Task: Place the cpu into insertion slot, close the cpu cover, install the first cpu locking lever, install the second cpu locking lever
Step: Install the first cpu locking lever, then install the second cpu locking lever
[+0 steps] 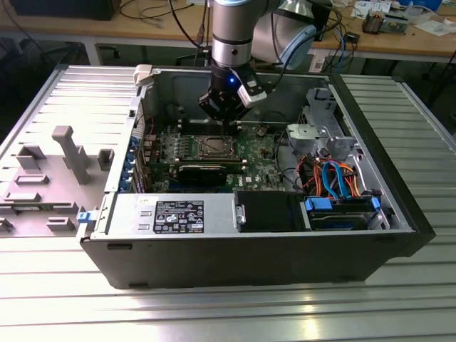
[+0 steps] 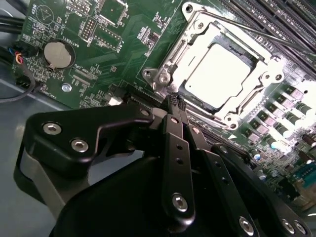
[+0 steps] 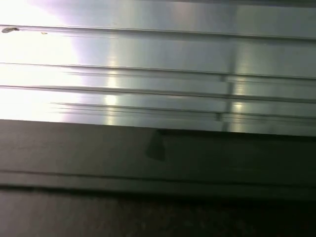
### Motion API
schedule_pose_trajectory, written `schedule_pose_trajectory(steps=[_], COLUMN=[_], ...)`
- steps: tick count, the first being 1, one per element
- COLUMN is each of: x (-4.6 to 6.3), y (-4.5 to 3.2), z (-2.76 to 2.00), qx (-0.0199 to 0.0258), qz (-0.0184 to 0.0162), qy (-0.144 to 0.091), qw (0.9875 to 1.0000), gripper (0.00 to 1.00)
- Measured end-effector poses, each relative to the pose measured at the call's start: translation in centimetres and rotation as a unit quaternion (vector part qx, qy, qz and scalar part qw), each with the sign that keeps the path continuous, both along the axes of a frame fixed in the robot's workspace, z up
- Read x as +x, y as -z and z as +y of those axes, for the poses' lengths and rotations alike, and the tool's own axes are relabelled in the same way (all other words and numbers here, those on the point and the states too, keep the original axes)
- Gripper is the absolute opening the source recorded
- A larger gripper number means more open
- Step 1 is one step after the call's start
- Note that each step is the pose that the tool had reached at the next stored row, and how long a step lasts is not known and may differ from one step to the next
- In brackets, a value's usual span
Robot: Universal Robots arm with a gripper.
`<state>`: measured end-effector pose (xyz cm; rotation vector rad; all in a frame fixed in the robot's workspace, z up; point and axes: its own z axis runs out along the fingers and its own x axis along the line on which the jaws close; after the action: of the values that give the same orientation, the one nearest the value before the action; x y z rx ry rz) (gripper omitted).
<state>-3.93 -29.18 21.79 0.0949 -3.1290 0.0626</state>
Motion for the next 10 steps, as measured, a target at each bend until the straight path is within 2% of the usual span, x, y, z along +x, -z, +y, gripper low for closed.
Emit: schedule_pose_trajectory(steps=[1,3,4,10], x=[0.0,-0.01,0.0,-0.04], y=[-0.02,-0.04,-0.04,-0.04], z=[-0.04,-0.53,-0.61,-0.69], qx=[0.0,0.0002,0.0004,0.0004], qz=[0.0,0.0,0.0,0.0001], qy=[0.0,0.0,0.0,0.0], qw=[1.0,1.0,1.0,1.0], gripper=[0.11,0.11,0.11,0.11])
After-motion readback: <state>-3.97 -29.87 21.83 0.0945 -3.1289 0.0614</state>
